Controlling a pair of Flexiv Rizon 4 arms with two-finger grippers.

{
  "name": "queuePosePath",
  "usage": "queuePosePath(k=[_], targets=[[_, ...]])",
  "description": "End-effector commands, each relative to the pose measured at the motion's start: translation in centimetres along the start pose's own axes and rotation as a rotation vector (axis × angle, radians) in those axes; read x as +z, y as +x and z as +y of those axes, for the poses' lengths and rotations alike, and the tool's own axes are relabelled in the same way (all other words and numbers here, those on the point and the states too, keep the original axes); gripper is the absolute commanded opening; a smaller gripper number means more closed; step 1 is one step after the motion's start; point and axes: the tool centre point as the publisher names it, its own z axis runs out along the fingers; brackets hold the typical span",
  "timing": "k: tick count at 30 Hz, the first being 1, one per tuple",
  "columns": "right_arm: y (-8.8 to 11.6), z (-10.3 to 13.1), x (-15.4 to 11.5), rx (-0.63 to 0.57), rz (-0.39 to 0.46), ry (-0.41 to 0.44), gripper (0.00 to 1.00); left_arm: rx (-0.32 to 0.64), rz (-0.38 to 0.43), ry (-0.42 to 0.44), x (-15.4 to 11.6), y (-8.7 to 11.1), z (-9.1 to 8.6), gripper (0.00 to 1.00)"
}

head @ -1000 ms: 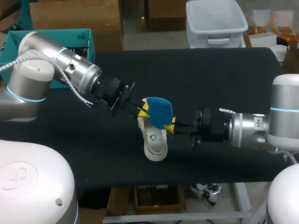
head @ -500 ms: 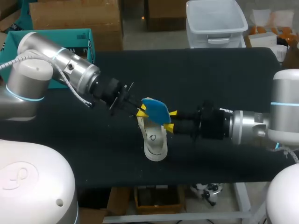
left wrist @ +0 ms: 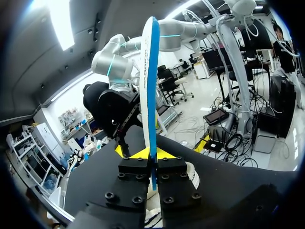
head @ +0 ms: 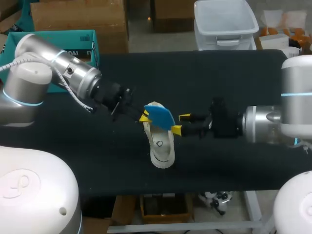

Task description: Open the shoe tongue, take the insole out of the shoe, put the insole back into the shoe, and pack the shoe into the shoebox

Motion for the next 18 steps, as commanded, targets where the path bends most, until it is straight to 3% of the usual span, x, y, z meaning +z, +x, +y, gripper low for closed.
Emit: queuePosePath(k=[1, 15, 18], targets=[[0.0, 0.1, -1.0, 0.195, -0.002, 0.098, 1.00, 0.008, -0.013, -0.003, -0.2, 0.5, -0.1, 0.00], [-0.3, -1.3, -1.4, 0.653, 0.060, 0.167, 1.00, 0.094, -0.003, -0.037, -0.1, 1.6, -0.3, 0.00], [-0.1, -1.3, -1.2, 0.667, 0.050, 0.190, 1.00, 0.107, 0.001, -0.042, 0.0, 1.8, -0.3, 0.00]])
